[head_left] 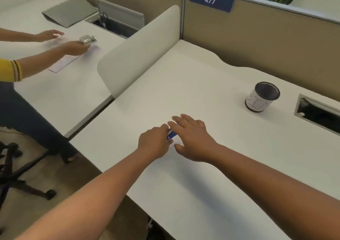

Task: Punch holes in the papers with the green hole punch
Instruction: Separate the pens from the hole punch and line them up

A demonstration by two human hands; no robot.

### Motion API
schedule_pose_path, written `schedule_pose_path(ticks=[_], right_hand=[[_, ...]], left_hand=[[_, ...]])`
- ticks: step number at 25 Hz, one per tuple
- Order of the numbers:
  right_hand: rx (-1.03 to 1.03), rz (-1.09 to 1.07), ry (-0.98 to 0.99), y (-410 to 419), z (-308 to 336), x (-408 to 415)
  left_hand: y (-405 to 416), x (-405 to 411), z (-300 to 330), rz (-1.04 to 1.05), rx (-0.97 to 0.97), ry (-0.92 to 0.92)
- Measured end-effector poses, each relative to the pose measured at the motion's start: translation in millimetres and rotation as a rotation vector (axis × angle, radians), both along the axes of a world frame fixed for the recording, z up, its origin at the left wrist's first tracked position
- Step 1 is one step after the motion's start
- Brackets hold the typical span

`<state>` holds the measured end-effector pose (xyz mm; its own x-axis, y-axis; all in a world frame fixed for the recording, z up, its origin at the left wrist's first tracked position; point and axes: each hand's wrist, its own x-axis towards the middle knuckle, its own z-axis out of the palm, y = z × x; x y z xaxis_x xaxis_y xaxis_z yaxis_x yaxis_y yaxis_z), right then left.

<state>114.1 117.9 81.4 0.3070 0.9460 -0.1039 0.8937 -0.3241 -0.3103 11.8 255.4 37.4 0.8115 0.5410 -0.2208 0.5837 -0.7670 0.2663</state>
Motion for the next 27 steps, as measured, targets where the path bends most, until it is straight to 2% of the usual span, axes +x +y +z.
schedule_pose_path(ticks=[6, 10, 17, 23, 27], right_hand=[[0.031, 0.156, -0.035, 96, -44, 39], [0.067, 0.238, -0.053, 129, -66, 60], [0.045, 0.221, 0.047, 124, -103, 69], [0.102, 0.28, -0.032, 108, -114, 67], [0.163, 0.244, -0.049, 103, -121, 66]], left_hand=[[90, 23, -23, 0.031, 0.125, 0.029], [118, 33, -39, 0.08, 0.127, 0.007], [113, 24, -60, 0.049, 0.301, -0.095], [100, 4, -66, -0.028, 0.314, -0.153], [100, -14, -62, 0.123, 0.299, -0.076]])
